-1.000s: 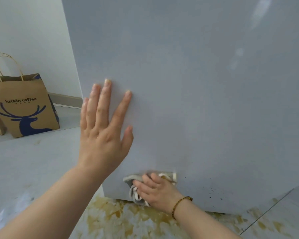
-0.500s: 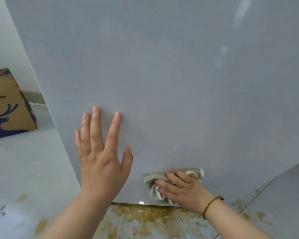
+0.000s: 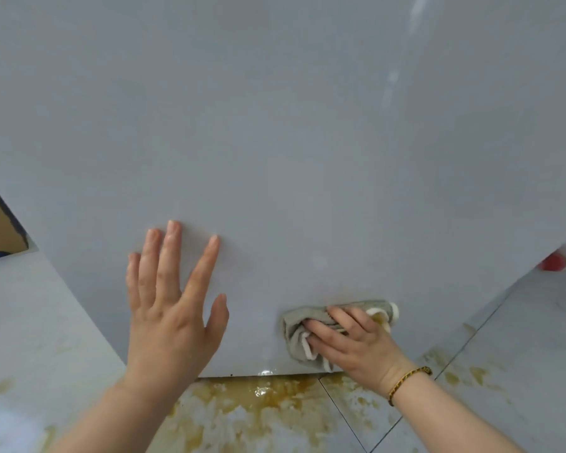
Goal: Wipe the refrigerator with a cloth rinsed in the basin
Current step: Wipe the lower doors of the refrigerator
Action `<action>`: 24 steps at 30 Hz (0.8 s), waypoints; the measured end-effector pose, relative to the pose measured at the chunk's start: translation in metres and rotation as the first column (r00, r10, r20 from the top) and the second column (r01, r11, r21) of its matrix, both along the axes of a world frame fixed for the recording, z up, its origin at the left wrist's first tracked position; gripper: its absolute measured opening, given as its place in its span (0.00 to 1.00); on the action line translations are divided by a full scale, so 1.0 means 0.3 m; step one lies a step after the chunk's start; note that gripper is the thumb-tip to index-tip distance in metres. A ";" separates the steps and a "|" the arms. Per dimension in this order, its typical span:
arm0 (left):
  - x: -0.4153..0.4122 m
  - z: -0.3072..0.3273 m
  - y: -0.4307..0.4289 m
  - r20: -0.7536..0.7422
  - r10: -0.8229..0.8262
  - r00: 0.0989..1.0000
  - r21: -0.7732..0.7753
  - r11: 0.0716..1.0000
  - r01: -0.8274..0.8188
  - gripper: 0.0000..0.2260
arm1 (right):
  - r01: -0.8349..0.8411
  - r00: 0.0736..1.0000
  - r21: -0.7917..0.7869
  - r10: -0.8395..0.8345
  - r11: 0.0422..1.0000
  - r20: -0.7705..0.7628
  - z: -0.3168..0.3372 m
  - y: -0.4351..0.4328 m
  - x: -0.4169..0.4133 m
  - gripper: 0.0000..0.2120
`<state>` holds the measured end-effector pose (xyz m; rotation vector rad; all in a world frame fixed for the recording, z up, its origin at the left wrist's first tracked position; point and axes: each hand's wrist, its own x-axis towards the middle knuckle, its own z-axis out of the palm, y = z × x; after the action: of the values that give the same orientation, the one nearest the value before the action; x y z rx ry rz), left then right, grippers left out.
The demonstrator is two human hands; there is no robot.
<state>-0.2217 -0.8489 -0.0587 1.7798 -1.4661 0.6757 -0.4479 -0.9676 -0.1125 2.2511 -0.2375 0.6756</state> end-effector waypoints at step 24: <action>0.004 -0.120 0.013 0.128 -0.165 0.978 0.065 0.985 0.158 0.24 | -0.370 -0.133 0.640 -0.720 0.674 0.681 0.086 0.014 0.111 0.22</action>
<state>-0.2206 -0.8449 -0.0949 1.6603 -1.7136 0.6874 -0.4145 -0.9635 -0.0868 1.4274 -1.9775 2.4178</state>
